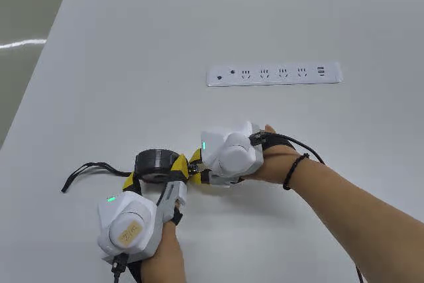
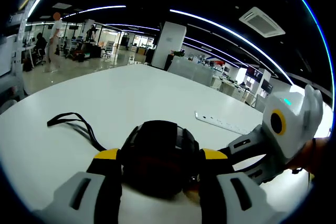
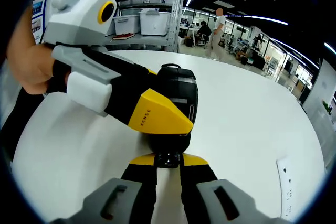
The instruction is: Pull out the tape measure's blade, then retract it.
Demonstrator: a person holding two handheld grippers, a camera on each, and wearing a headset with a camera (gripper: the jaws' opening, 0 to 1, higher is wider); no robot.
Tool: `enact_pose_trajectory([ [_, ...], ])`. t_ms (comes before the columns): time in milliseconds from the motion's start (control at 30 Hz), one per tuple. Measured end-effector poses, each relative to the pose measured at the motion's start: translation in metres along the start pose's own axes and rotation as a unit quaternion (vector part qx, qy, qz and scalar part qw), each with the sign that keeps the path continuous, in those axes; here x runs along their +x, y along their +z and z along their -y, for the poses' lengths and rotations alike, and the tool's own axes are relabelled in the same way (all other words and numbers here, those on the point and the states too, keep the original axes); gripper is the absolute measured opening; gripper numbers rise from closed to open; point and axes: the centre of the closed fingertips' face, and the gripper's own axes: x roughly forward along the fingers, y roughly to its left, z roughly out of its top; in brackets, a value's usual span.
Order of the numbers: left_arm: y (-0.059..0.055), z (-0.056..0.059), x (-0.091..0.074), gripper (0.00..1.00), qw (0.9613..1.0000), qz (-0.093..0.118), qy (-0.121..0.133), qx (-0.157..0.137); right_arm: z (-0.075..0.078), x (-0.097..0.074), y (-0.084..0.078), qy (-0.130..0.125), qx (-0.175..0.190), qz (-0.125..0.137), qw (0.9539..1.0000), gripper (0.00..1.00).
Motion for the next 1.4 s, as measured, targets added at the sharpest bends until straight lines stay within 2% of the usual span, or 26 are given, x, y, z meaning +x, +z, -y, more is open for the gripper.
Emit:
enact_pose_trajectory([
  [500, 0.0008, -0.0005, 0.0007, 0.58, 1.0000, 0.002, 0.002, -0.002, 0.0001, -0.0094, -0.0081, -0.002, 0.019, 0.002, 0.9998, 0.17],
  [600, 0.0009, 0.0000, 0.0007, 0.58, 1.0000, 0.001, 0.002, -0.001, -0.0002, -0.0101, -0.0091, -0.004, 0.016, 0.001, 0.9999, 0.14],
  [1400, 0.0003, -0.0001, 0.0005, 0.57, 1.0000, -0.006, -0.003, 0.005, -0.0002, -0.0037, -0.0021, -0.004, 0.019, 0.006, 0.9998, 0.12],
])
